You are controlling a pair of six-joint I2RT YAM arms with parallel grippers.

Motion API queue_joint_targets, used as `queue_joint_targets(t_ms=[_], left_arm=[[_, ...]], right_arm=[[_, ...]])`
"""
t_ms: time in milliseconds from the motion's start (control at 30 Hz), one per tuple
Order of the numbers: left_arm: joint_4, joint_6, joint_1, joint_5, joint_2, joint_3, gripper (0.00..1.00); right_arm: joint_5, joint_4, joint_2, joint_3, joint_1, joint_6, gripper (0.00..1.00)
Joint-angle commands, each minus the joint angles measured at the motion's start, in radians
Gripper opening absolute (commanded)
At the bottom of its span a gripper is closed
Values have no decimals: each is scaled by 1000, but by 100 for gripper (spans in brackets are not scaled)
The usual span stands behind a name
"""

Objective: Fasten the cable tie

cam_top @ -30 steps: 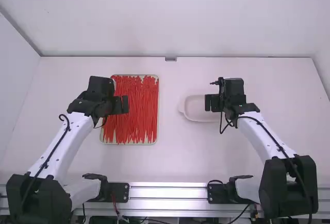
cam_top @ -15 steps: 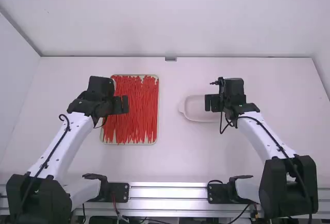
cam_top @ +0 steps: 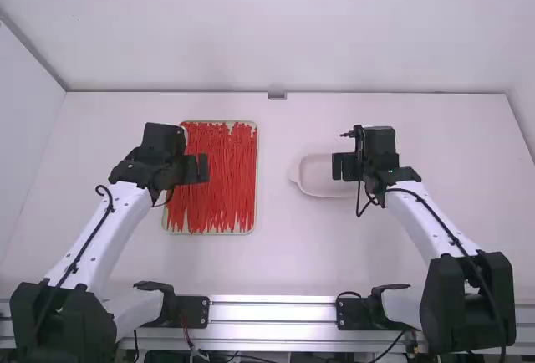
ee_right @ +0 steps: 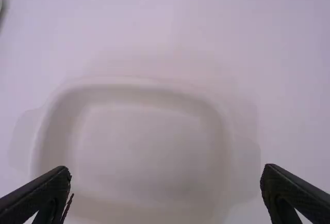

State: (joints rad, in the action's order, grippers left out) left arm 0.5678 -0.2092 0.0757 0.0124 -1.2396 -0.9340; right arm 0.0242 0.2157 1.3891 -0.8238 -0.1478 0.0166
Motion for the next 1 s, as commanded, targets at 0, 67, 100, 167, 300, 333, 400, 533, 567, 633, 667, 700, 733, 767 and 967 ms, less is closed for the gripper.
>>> queue_joint_targets(t_ms=[0,67,100,167,300,333,400,533,567,633,667,700,733,767,967], left_arm=[[3,16,4,4,-5,-21,99],[0,15,3,4,-5,-21,99],[-1,15,3,4,-5,-21,99],[-3,15,3,4,-5,-21,99],[-5,15,3,4,-5,-21,99],[-6,15,3,4,-5,-21,99],[-8,16,3,4,-5,-21,99],[-11,15,3,4,-5,-21,99],[-11,15,4,4,-5,-21,99],[-11,14,3,4,-5,-21,99],[-11,14,4,4,-5,-21,99],[-12,15,4,4,-5,-21,99],[-14,16,3,3,-5,-21,99],[-17,14,3,-1,-5,-21,99],[-40,23,4,-106,-6,-15,99]], right_arm=[[1,-3,8,-35,-3,2,98],[1,-5,8,-35,-3,2,98],[1,-6,8,-35,-3,2,98],[0,-8,8,-35,-3,2,98],[0,-11,8,-35,-3,2,98],[0,-11,8,-35,-3,2,98],[-3,-13,8,-35,-3,2,98],[-2,-21,8,-35,-4,2,98],[-2,-21,8,-35,-4,2,98],[-2,-20,8,-35,-4,2,98],[-2,-21,8,-34,-4,2,98],[-2,-21,8,-34,-4,2,98],[-2,-21,8,-34,-3,2,98],[-2,-25,8,-34,-3,2,98],[31,-48,6,-47,-3,1,98]])
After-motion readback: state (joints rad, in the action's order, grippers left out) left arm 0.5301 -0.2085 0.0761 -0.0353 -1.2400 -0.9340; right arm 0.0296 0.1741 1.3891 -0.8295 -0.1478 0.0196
